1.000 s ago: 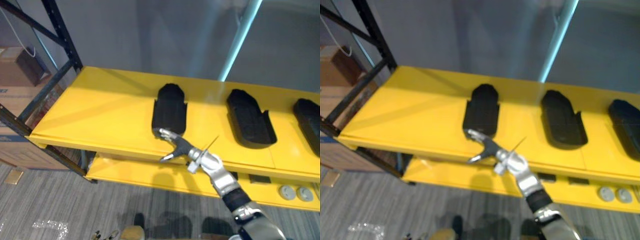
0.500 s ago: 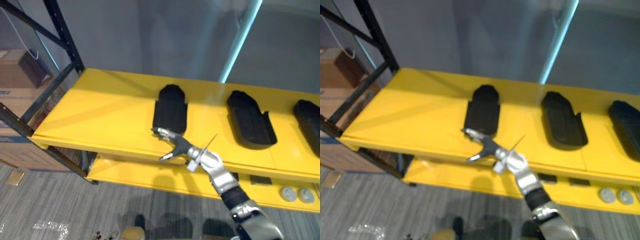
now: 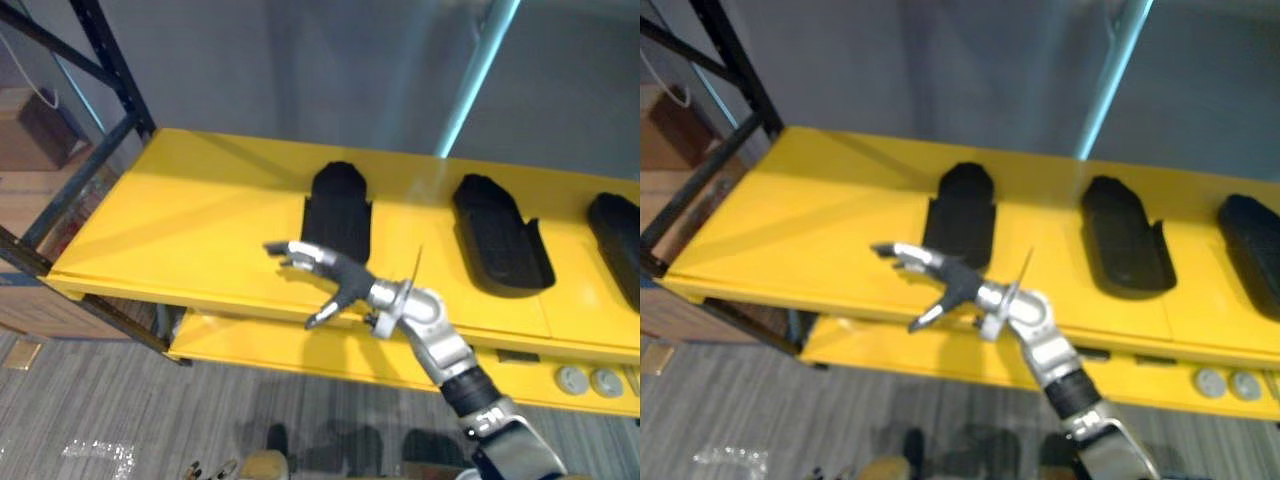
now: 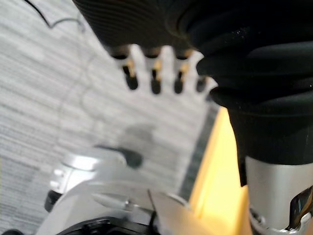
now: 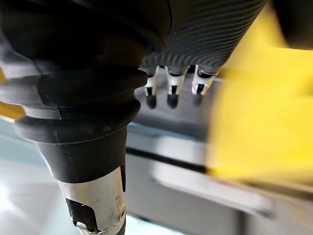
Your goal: Walk over and take plastic housings, then place them on the shelf
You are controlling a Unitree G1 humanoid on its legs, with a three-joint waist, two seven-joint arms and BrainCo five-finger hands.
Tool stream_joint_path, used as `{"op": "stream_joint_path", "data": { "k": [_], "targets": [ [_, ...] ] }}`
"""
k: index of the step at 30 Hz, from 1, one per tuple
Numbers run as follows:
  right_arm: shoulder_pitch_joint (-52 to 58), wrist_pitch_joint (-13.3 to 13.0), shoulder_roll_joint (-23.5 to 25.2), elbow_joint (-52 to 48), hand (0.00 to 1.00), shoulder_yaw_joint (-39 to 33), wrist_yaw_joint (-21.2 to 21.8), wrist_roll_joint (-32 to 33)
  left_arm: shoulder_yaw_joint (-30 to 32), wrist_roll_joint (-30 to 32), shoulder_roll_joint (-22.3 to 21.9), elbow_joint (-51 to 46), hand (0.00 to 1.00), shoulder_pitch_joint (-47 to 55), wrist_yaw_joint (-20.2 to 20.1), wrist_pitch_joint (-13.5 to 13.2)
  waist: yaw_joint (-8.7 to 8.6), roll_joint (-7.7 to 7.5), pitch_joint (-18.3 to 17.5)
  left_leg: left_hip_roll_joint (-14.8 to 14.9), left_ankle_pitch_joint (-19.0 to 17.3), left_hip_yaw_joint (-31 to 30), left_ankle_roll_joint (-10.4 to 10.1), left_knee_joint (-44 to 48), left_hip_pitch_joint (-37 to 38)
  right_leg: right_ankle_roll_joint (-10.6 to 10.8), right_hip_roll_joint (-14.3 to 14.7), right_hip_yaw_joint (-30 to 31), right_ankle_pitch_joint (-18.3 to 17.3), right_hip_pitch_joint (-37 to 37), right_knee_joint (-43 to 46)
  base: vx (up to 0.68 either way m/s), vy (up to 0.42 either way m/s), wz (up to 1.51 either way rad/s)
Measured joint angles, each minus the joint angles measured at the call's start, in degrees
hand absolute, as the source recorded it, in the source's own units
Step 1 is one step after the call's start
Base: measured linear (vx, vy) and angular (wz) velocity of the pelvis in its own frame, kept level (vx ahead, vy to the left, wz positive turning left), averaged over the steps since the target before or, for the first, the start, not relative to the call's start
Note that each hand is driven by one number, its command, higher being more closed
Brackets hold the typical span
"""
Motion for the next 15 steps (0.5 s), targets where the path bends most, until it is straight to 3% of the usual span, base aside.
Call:
{"op": "stream_joint_path", "data": {
  "k": [4, 8, 10, 14, 15],
  "targets": [
    [4.69, -0.16, 1.51, -7.71, 0.00, -9.17, -7.91, 5.52, 0.05, -0.81, -0.01, 0.64, 0.00, -0.23, 0.12, -0.19, -1.27, -0.67, -1.03, 0.68, 0.20, 2.05, -0.28, -0.01, 0.15, 0.00, 0.22, 3.12, 0.00, -1.58, 0.55, -0.06, 0.005, -0.29],
    [10.72, -1.83, 1.83, -11.96, 0.00, -19.30, -15.94, 4.57, 1.62, -1.25, -0.98, 1.08, 0.00, -1.12, 0.42, -0.24, -3.22, 0.16, -2.00, 1.12, 0.48, 4.14, -0.34, -0.03, 0.50, 0.13, 0.69, 5.01, 0.04, -2.44, 0.30, -0.10, -0.011, -0.31],
    [15.96, -2.48, 1.79, -12.32, 0.00, -25.89, -22.53, 3.72, 1.24, -1.17, -1.68, 1.40, 0.00, -1.31, 0.58, -0.25, -4.42, 1.20, -3.30, 1.99, 0.62, 6.04, -1.03, -0.04, 0.99, 0.11, 1.24, 6.94, -0.15, -3.09, -0.30, -0.13, -0.005, -0.45],
    [24.54, -1.99, 1.93, -12.36, 0.00, -31.48, -30.41, -0.98, -0.80, -0.53, -1.64, 1.44, 0.00, -0.84, 1.21, 0.04, -6.16, 1.96, -4.70, 3.31, 0.99, 7.80, -1.58, -0.04, 1.13, 0.31, 2.37, 8.81, -0.37, -4.35, -0.67, -0.07, -0.026, -0.26],
    [27.83, -0.84, 2.29, -12.34, 0.00, -33.14, -32.45, -1.32, -1.64, 0.71, -1.53, 1.43, 0.00, -0.82, 1.22, 0.24, -6.52, 2.23, -5.49, 3.63, 1.06, 8.52, -1.69, -0.04, 0.99, 0.38, 2.64, 9.51, -0.31, -5.01, -0.65, -0.01, -0.016, -0.31]
  ]
}}
